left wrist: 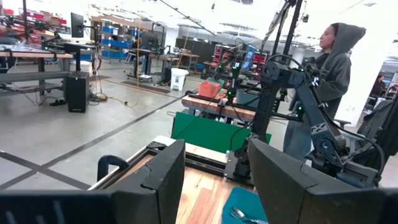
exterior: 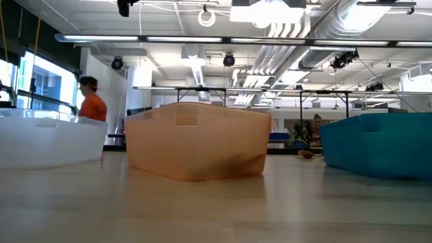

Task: Sort silverware by color (type)
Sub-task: Put the purple spoon into the blue bin

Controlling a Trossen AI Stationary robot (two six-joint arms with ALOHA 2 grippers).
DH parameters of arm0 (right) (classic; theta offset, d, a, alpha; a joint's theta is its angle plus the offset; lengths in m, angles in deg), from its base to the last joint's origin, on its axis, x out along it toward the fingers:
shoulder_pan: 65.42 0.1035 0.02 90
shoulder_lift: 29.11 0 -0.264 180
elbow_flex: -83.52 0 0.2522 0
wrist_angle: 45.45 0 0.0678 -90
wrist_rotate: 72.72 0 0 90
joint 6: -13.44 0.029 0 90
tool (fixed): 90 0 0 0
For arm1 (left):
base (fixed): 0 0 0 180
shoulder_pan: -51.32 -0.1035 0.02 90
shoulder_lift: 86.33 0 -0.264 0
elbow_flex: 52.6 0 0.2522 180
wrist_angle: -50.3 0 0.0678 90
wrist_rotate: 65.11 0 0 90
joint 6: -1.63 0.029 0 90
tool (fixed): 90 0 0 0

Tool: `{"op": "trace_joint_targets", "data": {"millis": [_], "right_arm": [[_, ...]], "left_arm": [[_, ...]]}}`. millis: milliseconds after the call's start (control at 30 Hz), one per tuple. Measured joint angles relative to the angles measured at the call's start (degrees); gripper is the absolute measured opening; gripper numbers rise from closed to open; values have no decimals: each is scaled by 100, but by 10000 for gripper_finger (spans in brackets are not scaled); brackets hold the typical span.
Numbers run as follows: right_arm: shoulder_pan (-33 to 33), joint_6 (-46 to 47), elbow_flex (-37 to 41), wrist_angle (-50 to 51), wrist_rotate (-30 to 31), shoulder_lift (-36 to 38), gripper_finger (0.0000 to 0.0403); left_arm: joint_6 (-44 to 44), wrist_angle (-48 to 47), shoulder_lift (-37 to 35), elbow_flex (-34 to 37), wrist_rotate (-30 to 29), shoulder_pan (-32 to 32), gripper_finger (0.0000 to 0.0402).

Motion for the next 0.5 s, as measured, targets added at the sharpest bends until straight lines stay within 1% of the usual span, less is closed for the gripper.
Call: {"op": "trace_joint_targets", "data": {"millis": [67, 267, 500], "right_arm": [[0, 38, 0, 0, 6, 0, 6], [4, 82, -37, 49, 34, -7, 3], [13, 90, -257, 295, 94, -25, 1]], "left_arm": [[0, -1, 0, 0, 0, 0, 165], [-1, 1, 0, 0, 0, 0, 165], [2, 1, 0, 0, 0, 0, 165]]}}
